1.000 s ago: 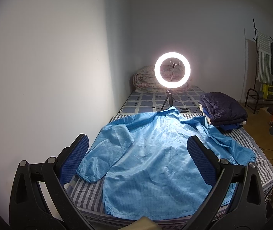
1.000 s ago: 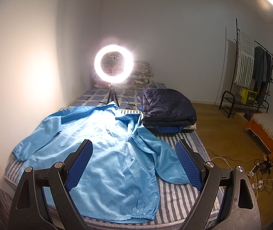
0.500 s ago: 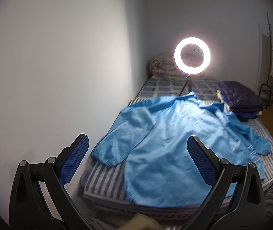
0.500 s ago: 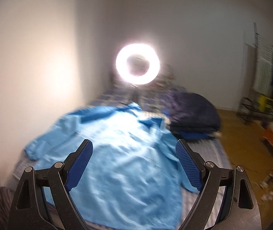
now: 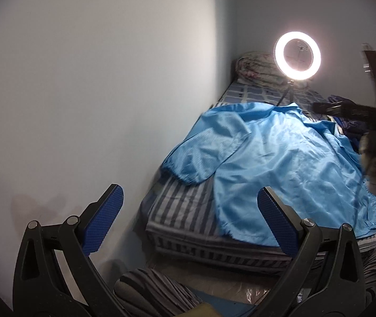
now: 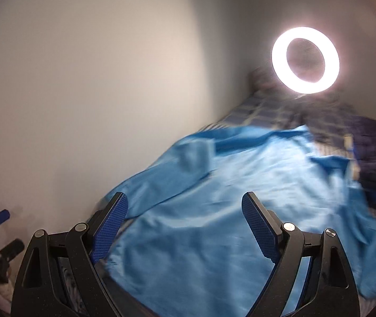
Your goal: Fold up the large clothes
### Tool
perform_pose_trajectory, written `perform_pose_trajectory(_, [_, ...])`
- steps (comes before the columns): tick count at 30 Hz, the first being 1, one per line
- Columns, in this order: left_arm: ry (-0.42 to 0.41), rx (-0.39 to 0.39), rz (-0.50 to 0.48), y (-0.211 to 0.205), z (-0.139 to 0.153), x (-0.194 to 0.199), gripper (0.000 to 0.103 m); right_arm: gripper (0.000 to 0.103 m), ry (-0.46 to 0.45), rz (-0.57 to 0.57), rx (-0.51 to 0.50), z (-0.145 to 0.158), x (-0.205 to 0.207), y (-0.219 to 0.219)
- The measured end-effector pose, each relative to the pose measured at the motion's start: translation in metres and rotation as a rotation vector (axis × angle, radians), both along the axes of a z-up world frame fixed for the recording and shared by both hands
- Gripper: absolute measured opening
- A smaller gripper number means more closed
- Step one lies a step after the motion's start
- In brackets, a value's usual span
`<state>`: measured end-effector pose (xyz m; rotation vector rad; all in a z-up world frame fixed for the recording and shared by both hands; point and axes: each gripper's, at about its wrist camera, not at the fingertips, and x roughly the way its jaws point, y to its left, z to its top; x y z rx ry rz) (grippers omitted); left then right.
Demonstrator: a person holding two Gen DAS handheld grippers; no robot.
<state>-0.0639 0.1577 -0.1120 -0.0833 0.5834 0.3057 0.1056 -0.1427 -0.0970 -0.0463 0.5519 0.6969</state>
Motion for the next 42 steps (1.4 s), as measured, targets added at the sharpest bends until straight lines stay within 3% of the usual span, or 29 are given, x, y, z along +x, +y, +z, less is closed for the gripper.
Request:
perform_pose_trajectory(4, [0.009, -0.034, 0.031, 0.016, -0.007, -0.002, 0.103, 0.075, 0.074, 0.132, -0.049, -0.024, 0.016, 0.059])
perform_pose_trajectory(6, [0.015, -0.043, 0.041, 0.021, -0.011, -0.003, 0.103, 0.059, 0.114, 0.191, -0.073, -0.035, 0.022, 0.083])
perform_pose_trajectory(16, [0.057, -0.074, 0.081, 0.04, -0.025, -0.002, 0.1, 0.048, 0.246, 0.459, -0.224, -0.119, 0.039, 0.205])
perform_pose_trajectory(25, [0.082, -0.079, 0.11, 0.055, -0.035, 0.002, 0.094, 0.042, 0.213, 0.504, -0.4, -0.183, 0.04, 0.267])
perform_pose_trajectory(29, [0.088, -0.098, 0.125, 0.059, -0.04, 0.005, 0.094, 0.02, 0.165, 0.474, -0.507, -0.202, 0.044, 0.28])
perform_pose_trajectory(30, [0.088, -0.103, 0.129, 0.06, -0.04, 0.006, 0.094, 0.014, 0.156, 0.471, -0.524, -0.205, 0.044, 0.282])
perform_pose_trajectory(34, [0.078, -0.121, 0.148, 0.063, -0.04, 0.006, 0.094, 0.007, 0.126, 0.494, -0.535, -0.205, 0.044, 0.283])
perform_pose_trajectory(38, [0.06, -0.117, 0.145, 0.063, -0.037, 0.009, 0.094, 0.006, 0.093, 0.495, -0.479, -0.176, 0.042, 0.265])
perform_pose_trajectory(42, [0.049, -0.097, 0.101, 0.053, -0.034, 0.018, 0.091, 0.006, 0.095, 0.495, -0.391, -0.136, 0.041, 0.22])
